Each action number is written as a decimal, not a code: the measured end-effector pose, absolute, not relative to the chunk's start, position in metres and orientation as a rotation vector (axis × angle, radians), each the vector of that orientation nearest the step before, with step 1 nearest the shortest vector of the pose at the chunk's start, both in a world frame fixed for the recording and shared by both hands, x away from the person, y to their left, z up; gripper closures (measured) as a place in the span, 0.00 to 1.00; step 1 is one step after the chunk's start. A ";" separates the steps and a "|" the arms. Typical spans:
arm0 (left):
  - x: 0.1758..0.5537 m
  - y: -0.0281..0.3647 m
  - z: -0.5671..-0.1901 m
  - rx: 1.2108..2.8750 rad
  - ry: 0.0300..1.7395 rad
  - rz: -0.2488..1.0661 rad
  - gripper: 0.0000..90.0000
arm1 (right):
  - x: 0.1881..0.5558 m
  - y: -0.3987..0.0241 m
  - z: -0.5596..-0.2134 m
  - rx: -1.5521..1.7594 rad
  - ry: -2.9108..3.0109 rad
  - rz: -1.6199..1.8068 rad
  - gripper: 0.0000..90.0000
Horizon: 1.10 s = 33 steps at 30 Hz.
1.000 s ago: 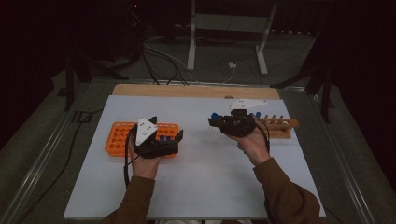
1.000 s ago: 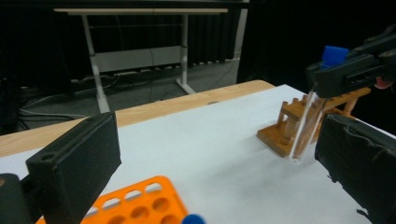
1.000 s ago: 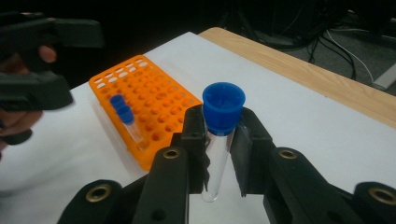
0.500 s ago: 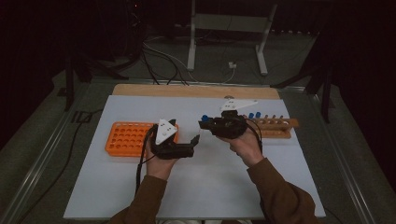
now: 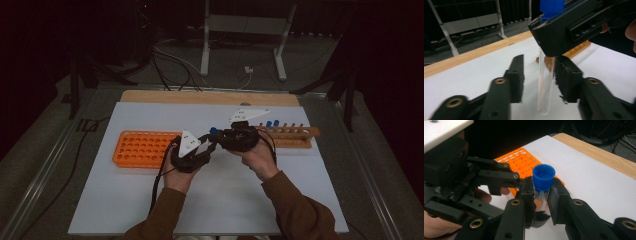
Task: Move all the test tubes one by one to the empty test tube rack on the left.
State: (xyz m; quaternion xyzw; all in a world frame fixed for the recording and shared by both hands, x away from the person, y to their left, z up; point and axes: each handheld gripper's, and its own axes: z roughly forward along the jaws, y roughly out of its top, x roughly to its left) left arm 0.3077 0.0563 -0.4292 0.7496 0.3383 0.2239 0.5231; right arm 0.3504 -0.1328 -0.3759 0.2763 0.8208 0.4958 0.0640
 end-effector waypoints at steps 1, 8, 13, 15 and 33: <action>0.308 0.056 -0.429 1.796 0.809 0.533 0.77 | 0.350 -0.132 -0.376 0.834 2.480 1.497 0.84; 0.309 0.056 -0.431 1.797 0.796 0.501 0.87 | 0.350 -0.133 -0.377 0.824 2.485 1.488 0.84; 0.311 0.059 -0.433 1.793 0.821 0.499 0.87 | 0.352 -0.137 -0.376 0.842 2.456 1.494 0.68; 0.311 0.061 -0.433 1.786 0.833 0.502 0.87 | 0.353 -0.141 -0.376 0.861 2.432 1.508 0.57; 0.312 0.090 -0.422 1.703 0.888 0.510 0.87 | 0.363 -0.196 -0.381 1.051 2.198 1.393 0.06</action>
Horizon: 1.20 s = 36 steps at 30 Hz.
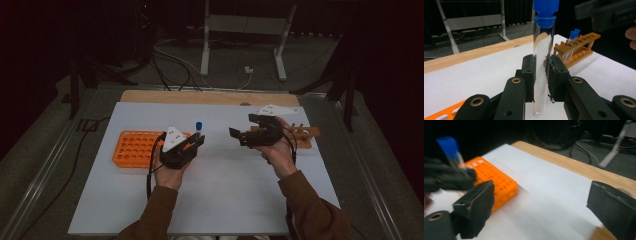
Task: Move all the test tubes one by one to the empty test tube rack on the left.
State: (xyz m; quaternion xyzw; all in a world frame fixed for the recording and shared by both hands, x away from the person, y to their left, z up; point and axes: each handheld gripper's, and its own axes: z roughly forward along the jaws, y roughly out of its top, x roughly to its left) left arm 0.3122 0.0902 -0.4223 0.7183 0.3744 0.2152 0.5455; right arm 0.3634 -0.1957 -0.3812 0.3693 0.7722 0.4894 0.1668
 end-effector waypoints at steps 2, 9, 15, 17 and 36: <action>0.312 0.094 -0.420 1.686 0.894 0.513 0.87 | 0.363 -0.201 -0.385 1.053 2.191 1.367 0.04; 0.311 0.110 -0.411 1.639 0.898 0.525 0.87 | 0.360 -0.220 -0.392 1.083 2.169 1.331 0.01; 0.310 0.125 -0.402 1.625 0.900 0.562 0.87 | 0.355 -0.231 -0.396 1.070 2.159 1.318 0.00; 0.310 0.130 -0.400 1.615 0.905 0.570 0.87 | 0.353 -0.234 -0.397 1.068 2.157 1.313 0.00; 0.306 0.175 -0.410 1.615 0.971 0.595 0.87 | 0.342 -0.261 -0.408 1.092 2.120 1.282 0.00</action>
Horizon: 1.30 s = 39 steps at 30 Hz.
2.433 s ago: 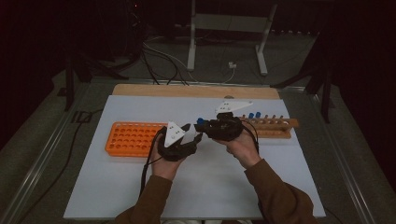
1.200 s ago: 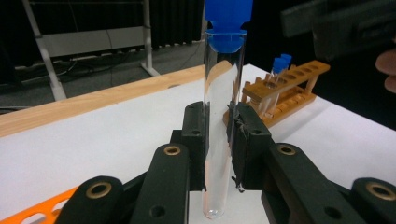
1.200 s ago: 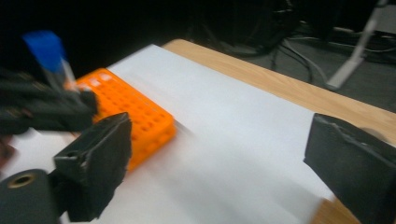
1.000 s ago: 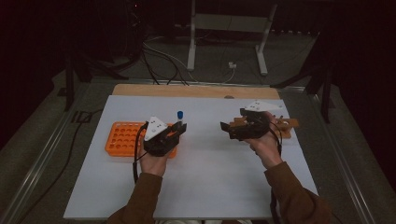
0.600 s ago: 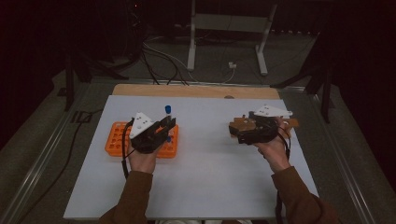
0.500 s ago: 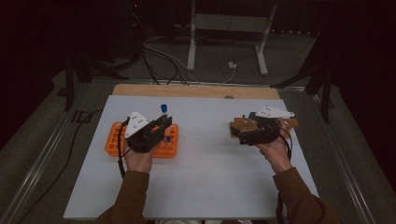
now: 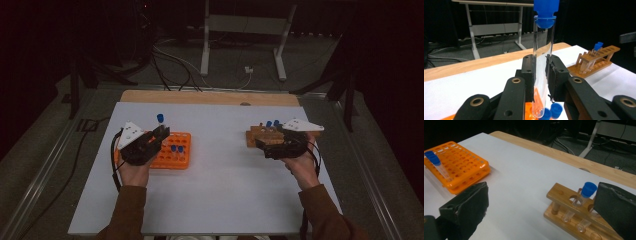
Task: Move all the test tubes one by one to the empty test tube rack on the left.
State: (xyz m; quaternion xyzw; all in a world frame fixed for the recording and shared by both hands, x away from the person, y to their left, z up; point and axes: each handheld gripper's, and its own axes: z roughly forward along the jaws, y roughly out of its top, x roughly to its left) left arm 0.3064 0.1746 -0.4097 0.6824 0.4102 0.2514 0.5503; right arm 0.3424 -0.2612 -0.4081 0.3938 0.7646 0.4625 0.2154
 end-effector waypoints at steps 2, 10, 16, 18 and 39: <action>0.305 0.177 -0.413 1.616 0.979 0.598 0.87 | 0.341 -0.263 -0.409 1.094 2.113 1.285 0.00; 0.303 0.182 -0.426 1.630 1.000 0.605 0.87 | 0.338 -0.272 -0.414 1.127 2.090 1.308 0.00; 0.303 0.181 -0.434 1.650 1.008 0.618 0.87 | 0.336 -0.277 -0.417 1.148 2.077 1.323 0.00; 0.302 0.181 -0.437 1.650 1.011 0.622 0.87 | 0.336 -0.279 -0.418 1.154 2.073 1.329 0.00; 0.310 0.171 -0.468 1.711 1.000 0.603 0.87 | 0.332 -0.283 -0.425 1.172 2.075 1.352 0.00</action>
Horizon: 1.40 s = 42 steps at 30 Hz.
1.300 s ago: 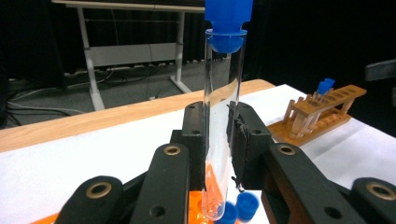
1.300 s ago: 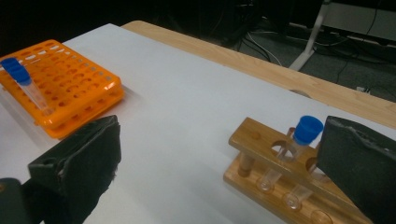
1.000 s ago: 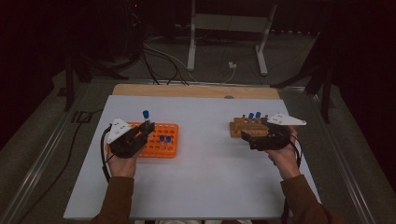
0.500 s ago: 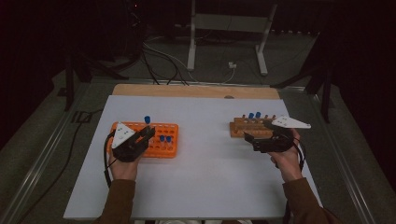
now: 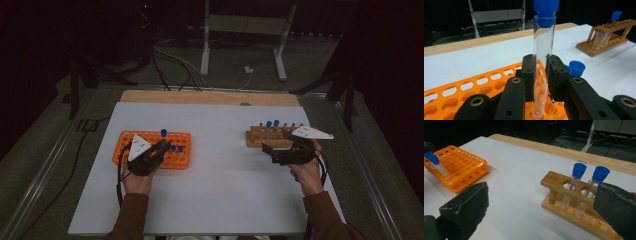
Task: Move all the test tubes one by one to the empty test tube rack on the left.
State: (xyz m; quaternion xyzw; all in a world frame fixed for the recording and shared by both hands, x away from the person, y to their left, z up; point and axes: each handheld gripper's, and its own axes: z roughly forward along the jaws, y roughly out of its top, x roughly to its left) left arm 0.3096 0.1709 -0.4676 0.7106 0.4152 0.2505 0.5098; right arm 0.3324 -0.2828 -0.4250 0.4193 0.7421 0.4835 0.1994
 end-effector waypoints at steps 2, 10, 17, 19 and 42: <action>0.311 0.170 -0.470 1.720 1.002 0.605 0.87 | 0.332 -0.282 -0.425 1.174 2.076 1.353 0.00; 0.313 0.172 -0.480 1.717 1.037 0.588 0.87 | 0.333 -0.282 -0.426 1.174 2.077 1.355 0.00; 0.311 0.171 -0.487 1.796 1.045 0.559 0.87 | 0.332 -0.283 -0.427 1.177 2.078 1.356 0.00; 0.312 0.169 -0.490 1.829 1.056 0.552 0.87 | 0.332 -0.283 -0.427 1.182 2.077 1.357 0.00; 0.305 0.178 -0.477 1.798 1.065 0.544 0.80 | 0.332 -0.286 -0.429 1.181 2.079 1.359 0.00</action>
